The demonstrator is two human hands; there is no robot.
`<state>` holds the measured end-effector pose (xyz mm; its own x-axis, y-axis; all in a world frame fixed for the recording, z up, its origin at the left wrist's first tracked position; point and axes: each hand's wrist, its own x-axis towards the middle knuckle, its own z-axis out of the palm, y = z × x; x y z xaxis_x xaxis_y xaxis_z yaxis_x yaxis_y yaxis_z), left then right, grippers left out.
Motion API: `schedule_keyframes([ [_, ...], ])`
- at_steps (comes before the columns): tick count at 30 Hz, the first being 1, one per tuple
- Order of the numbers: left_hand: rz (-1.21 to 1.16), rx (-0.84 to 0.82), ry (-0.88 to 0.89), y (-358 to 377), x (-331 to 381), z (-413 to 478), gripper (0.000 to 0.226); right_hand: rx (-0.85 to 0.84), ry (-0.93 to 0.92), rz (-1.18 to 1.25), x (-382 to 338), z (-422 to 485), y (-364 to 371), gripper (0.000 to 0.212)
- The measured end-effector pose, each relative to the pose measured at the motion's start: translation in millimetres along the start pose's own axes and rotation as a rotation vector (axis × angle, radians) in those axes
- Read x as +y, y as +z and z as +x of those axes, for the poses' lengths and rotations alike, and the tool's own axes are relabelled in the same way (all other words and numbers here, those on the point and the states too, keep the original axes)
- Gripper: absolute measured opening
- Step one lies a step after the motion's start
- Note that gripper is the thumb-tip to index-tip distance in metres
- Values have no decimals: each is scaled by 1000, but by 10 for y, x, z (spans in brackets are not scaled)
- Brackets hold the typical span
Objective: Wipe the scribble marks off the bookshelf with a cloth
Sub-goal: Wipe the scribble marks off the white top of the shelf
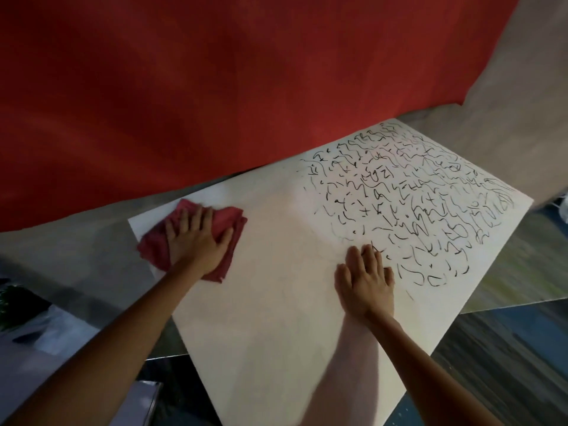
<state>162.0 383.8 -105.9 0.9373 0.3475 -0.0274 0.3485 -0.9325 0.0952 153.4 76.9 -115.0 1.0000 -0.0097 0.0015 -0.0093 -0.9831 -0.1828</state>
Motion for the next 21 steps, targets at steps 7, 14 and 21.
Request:
schedule_keyframes([
  [7,-192,-21,328,200,1333,-714,77,64,-33,362,89,40,-24,76],
  [14,-1011,-1,439,106,1167,-1149,46,351,-6,778,-222,-401,-189,54],
  [21,-907,99,288,-17,525,-923,37,-73,-330,-40,41,-577,-42,82],
])
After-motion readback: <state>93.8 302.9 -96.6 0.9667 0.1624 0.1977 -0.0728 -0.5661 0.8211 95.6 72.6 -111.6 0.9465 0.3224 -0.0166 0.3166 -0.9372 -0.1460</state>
